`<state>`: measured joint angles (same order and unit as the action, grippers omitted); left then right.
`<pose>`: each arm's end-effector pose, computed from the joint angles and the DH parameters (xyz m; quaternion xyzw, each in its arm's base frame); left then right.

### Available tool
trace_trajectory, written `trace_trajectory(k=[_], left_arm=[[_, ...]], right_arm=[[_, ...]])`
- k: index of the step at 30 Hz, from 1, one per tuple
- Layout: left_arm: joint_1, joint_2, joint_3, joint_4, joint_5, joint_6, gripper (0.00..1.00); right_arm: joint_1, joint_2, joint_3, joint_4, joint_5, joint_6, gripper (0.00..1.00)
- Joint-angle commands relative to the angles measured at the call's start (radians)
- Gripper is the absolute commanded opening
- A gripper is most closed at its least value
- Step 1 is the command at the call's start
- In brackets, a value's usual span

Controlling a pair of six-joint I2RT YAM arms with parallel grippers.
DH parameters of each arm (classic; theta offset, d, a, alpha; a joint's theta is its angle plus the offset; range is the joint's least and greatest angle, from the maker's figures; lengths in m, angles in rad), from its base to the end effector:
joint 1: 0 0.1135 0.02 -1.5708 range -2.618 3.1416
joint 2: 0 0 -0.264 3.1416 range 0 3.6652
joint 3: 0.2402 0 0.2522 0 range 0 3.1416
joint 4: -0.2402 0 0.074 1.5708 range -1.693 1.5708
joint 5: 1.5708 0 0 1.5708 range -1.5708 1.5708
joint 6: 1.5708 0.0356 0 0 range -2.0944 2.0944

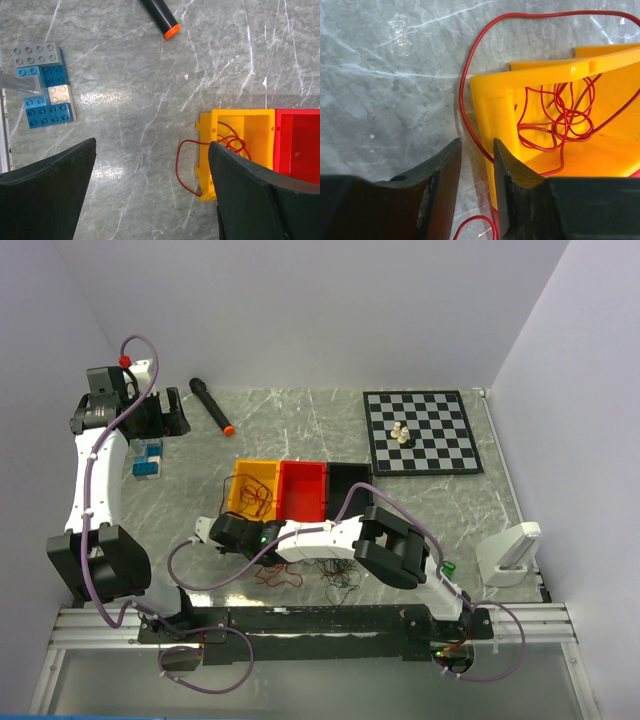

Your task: Untangle the cables

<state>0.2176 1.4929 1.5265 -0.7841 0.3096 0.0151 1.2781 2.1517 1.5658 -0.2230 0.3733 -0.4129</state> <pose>0.3159 0.0587 0.3713 -0.0304 0.9077 -0.0947 0.4077 0.1498 0.4521 0.1712 -0.6368 0.6567 -0.0032 0.4039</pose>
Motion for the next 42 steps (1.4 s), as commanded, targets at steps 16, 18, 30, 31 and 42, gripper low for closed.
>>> trace_trajectory(k=[16, 18, 30, 31, 42], left_arm=[[0.008, -0.003, -0.002, 0.037, 0.008, 0.002, 0.98], [0.009, -0.006, -0.006, 0.039, 0.006, 0.005, 0.99], [0.012, -0.022, -0.031, 0.051, -0.001, 0.020, 0.99], [0.012, -0.022, -0.031, 0.051, -0.004, 0.022, 0.99], [0.039, 0.033, -0.002, 0.029, 0.077, -0.027, 0.97]], right_arm=[[-0.036, -0.157, -0.095, 0.145, 0.033, 0.104, 0.00], [-0.052, -0.199, -0.111, 0.165, 0.010, 0.141, 0.00], [-0.118, -0.285, -0.084, 0.128, -0.105, 0.214, 0.02], [-0.118, -0.271, -0.064, 0.091, -0.125, 0.203, 0.14], [-0.178, -0.032, 0.319, -0.008, 0.036, 0.371, 0.66]])
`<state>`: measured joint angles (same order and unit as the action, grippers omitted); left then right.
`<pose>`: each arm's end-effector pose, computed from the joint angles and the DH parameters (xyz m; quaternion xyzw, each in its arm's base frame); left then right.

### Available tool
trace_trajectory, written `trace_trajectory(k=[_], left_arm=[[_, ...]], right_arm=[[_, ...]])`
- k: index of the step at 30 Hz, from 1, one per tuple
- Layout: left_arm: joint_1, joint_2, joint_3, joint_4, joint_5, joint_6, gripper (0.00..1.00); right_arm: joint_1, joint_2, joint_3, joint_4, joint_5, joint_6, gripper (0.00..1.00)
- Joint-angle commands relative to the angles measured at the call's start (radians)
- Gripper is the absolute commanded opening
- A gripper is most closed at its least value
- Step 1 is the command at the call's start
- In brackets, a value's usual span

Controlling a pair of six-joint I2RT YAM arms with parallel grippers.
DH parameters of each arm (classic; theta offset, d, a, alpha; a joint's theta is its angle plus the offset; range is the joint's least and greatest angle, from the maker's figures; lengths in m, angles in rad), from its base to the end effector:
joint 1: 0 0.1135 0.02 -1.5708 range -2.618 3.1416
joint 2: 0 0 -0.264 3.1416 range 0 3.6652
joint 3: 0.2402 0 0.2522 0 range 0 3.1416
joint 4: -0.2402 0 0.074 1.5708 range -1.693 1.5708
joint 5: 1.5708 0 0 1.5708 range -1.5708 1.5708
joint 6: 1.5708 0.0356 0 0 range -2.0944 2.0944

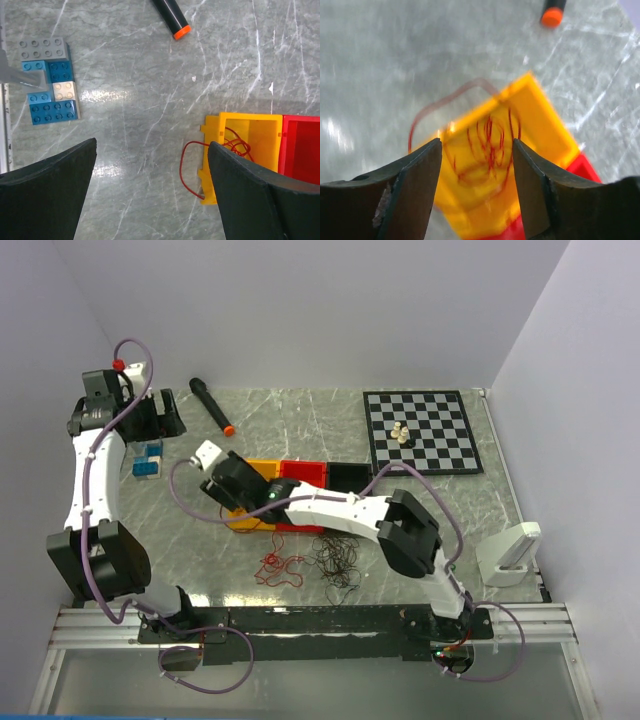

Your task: Untangle the cables

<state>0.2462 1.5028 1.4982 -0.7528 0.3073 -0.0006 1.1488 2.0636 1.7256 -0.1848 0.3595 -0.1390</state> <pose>0.3185 0.0689 0.3616 -0.0516 0.9082 -0.0916 0.4052 0.2117 0.4409 0.2679 -0.4399 0.7350 0.1026 0.5057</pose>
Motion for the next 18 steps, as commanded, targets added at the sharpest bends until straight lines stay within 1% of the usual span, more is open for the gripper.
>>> trace_trajectory(k=[1, 2, 3, 6, 9, 11, 13, 15, 17, 18], left_arm=[[0.007, 0.036, 0.017, -0.009, 0.117, 0.049, 0.97], [0.001, 0.052, 0.013, -0.031, 0.145, 0.077, 0.98], [-0.007, 0.072, 0.010, -0.055, 0.176, 0.111, 0.99], [-0.050, 0.125, -0.027, -0.088, 0.229, 0.216, 0.98], [-0.129, 0.142, -0.101, -0.047, 0.191, 0.290, 0.99], [-0.163, 0.158, -0.131, -0.002, 0.161, 0.318, 0.99], [-0.170, 0.189, -0.130, 0.026, 0.170, 0.339, 0.99], [-0.170, 0.236, -0.093, 0.015, 0.185, 0.367, 0.99], [-0.170, 0.284, -0.066, 0.004, 0.197, 0.395, 0.94], [-0.170, 0.307, -0.058, 0.003, 0.199, 0.410, 0.89]], right_arm=[[-0.069, 0.064, 0.182, -0.067, 0.027, 0.123, 0.66], [-0.084, 0.063, 0.183, -0.080, 0.003, 0.137, 0.66], [-0.098, 0.047, 0.161, -0.082, -0.016, 0.189, 0.66], [-0.123, -0.080, -0.036, 0.005, -0.068, 0.231, 0.65], [-0.124, -0.212, -0.219, 0.067, -0.076, 0.233, 0.65], [-0.124, -0.287, -0.315, 0.093, -0.079, 0.237, 0.65], [-0.124, -0.351, -0.391, 0.108, -0.082, 0.245, 0.65], [-0.124, -0.405, -0.444, 0.111, -0.088, 0.263, 0.64], [-0.121, -0.450, -0.487, 0.122, -0.094, 0.279, 0.64], [-0.123, -0.467, -0.497, 0.123, -0.094, 0.285, 0.63]])
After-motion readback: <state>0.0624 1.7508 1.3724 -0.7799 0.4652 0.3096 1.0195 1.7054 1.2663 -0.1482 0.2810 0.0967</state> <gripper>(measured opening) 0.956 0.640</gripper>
